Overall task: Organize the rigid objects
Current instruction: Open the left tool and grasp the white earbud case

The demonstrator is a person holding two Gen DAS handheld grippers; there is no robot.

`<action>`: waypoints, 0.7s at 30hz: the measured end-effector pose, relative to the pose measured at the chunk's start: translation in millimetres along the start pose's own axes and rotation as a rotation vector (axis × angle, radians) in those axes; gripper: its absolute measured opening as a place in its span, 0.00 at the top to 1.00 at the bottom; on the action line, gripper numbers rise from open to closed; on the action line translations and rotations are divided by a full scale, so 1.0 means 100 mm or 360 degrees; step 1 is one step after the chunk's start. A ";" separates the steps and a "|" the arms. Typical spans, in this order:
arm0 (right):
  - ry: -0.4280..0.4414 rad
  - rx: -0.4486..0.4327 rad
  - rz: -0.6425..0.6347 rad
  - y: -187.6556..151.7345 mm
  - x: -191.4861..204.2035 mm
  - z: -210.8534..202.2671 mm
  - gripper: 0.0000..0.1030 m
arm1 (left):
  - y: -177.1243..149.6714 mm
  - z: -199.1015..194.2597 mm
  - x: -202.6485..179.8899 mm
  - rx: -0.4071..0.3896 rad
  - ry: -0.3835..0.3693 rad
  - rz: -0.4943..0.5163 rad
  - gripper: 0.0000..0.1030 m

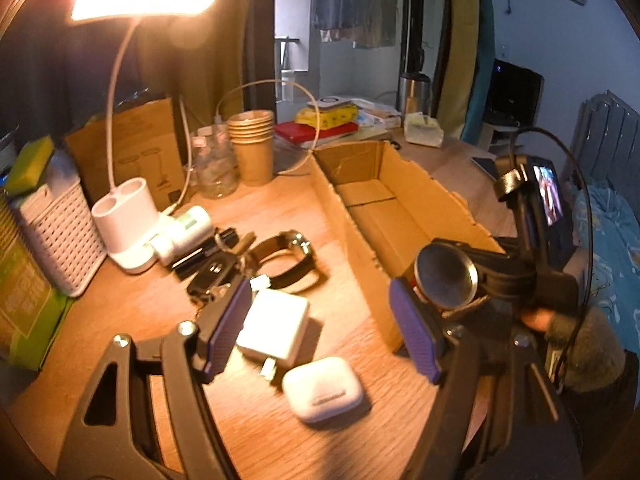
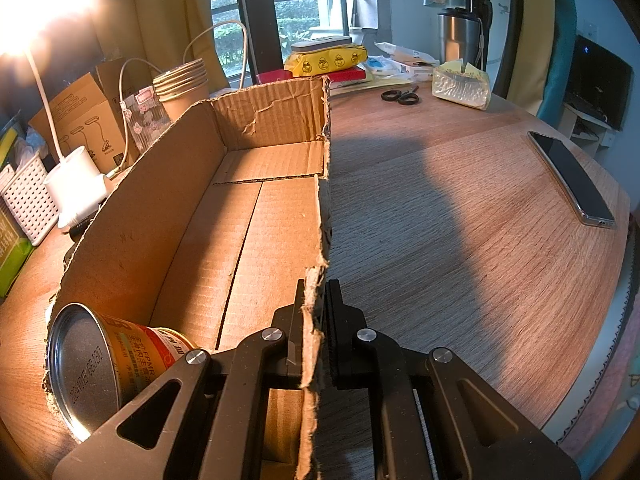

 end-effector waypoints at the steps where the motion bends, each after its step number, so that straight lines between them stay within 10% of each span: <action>1: 0.0000 0.0000 -0.0001 0.00 0.00 0.00 0.92 | -0.04 -0.01 0.02 0.0019 0.0001 -0.0001 0.29; 21: 0.0000 -0.0002 -0.0002 -0.01 0.00 0.00 0.92 | -0.63 0.07 -0.01 0.0317 -0.0066 -0.0036 0.29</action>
Point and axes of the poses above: each gripper's, at about its wrist camera, not at the fingertips, and z roughly the way its jaws point, x to its left, y to its top, the point moved 10 cm from there along z, roughly the way its jaws point, and after that the axes turned 6 degrees about -x, right-handed, at the moved point
